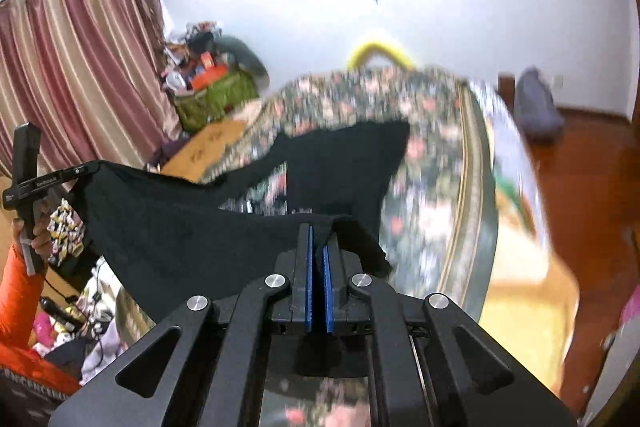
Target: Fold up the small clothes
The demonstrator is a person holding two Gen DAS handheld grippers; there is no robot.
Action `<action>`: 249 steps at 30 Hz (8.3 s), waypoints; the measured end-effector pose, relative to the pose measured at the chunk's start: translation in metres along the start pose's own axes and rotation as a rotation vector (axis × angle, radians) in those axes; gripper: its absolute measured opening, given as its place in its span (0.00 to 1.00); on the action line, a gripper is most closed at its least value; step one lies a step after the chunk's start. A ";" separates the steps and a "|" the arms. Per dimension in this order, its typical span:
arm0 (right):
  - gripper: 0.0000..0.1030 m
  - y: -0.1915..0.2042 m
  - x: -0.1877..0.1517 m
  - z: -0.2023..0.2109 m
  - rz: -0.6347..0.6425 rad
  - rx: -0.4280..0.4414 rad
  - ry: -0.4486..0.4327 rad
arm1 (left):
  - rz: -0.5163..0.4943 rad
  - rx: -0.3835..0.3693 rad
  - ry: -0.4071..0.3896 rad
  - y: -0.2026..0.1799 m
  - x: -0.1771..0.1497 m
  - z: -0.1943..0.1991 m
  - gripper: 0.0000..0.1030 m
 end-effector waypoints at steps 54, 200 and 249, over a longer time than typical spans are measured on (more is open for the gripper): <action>0.37 -0.100 -0.006 -0.218 0.018 -0.035 0.322 | -0.305 0.130 0.358 -0.072 -0.038 -0.327 0.49; 0.28 -0.136 -0.028 -0.143 -0.202 -0.237 0.146 | -0.145 0.094 0.373 -0.019 -0.038 -0.302 0.69; 0.09 -0.043 -0.109 -0.162 -0.260 0.101 0.266 | -0.040 -0.071 0.541 -0.038 -0.103 -0.251 0.13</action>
Point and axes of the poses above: each gripper's, at about its wrist camera, not at the fingertips, and z roughly against the way its jaws point, y to its left, x to its top, the point moved 6 cm from there along -z, roughly the way its jaws point, and after that the axes turned 14 degrees about x, right-handed, at the moved point
